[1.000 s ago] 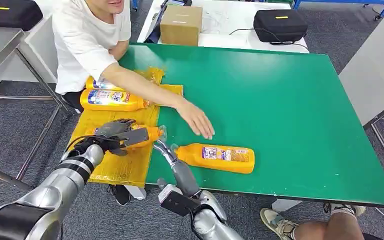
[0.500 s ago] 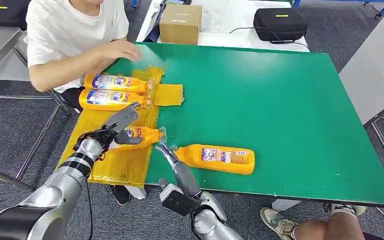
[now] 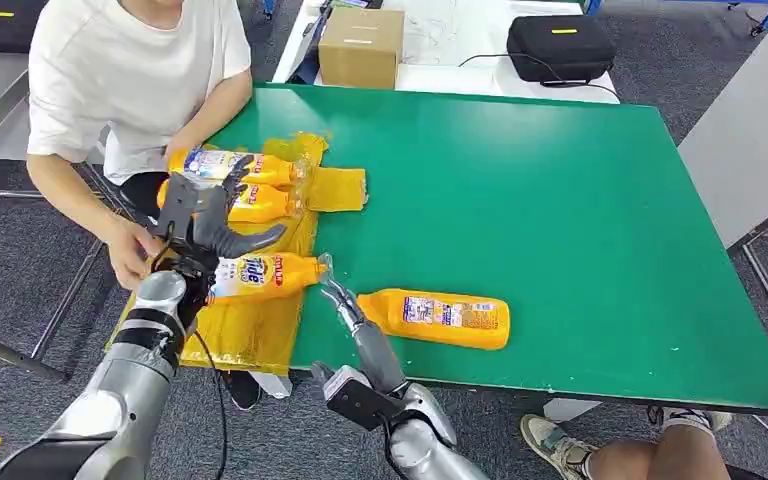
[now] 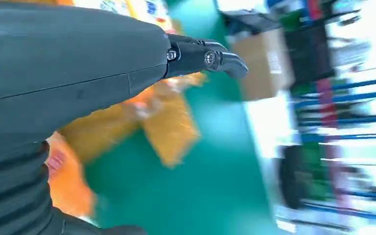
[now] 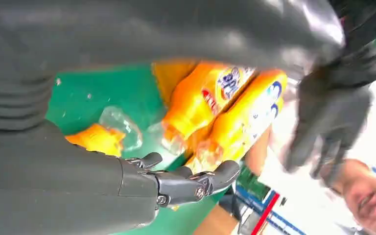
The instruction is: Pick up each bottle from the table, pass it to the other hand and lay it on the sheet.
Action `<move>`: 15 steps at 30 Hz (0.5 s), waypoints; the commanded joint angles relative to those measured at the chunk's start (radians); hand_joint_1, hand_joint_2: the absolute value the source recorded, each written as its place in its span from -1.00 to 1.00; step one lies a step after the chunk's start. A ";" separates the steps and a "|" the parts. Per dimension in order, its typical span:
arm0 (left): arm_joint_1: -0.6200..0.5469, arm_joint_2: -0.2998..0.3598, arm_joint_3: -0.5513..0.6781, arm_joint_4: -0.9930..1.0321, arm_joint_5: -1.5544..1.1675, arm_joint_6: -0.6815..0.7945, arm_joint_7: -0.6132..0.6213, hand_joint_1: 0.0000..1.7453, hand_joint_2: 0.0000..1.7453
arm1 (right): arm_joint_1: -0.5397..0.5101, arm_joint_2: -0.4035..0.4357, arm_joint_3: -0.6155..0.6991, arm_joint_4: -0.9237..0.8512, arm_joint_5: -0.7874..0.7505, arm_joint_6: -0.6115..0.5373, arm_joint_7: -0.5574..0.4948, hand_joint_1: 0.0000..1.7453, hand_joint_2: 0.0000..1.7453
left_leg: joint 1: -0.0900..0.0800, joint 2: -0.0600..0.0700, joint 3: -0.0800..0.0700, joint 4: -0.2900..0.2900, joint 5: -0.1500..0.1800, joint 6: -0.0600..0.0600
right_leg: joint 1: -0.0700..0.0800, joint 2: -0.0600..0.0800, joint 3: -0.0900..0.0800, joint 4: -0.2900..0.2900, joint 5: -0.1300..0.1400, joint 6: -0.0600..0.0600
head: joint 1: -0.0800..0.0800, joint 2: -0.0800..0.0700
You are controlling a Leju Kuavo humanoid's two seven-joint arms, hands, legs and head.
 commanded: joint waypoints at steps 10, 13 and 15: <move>0.530 -0.024 0.042 -0.735 0.323 0.015 -0.023 -1.00 1.00 | 0.027 -0.373 -0.243 -0.257 0.547 -0.213 0.303 -1.00 1.00 | -0.002 0.001 0.005 -0.001 -0.004 0.000 | -0.002 0.001 0.004 -0.002 -0.002 0.000 | 0.000 0.000; 0.543 -0.031 0.065 -0.731 0.326 0.010 -0.030 -1.00 1.00 | 0.031 -0.390 -0.270 -0.249 0.589 -0.191 0.306 -1.00 1.00 | -0.003 0.000 0.004 0.000 -0.004 0.001 | -0.003 0.000 0.004 -0.001 -0.003 0.000 | 0.000 0.000; 0.543 -0.032 0.067 -0.730 0.327 0.010 -0.030 -1.00 1.00 | 0.032 -0.388 -0.276 -0.245 0.588 -0.189 0.306 -1.00 1.00 | -0.003 0.000 0.001 0.000 -0.003 0.001 | -0.002 0.000 0.001 -0.002 -0.001 0.000 | 0.000 0.000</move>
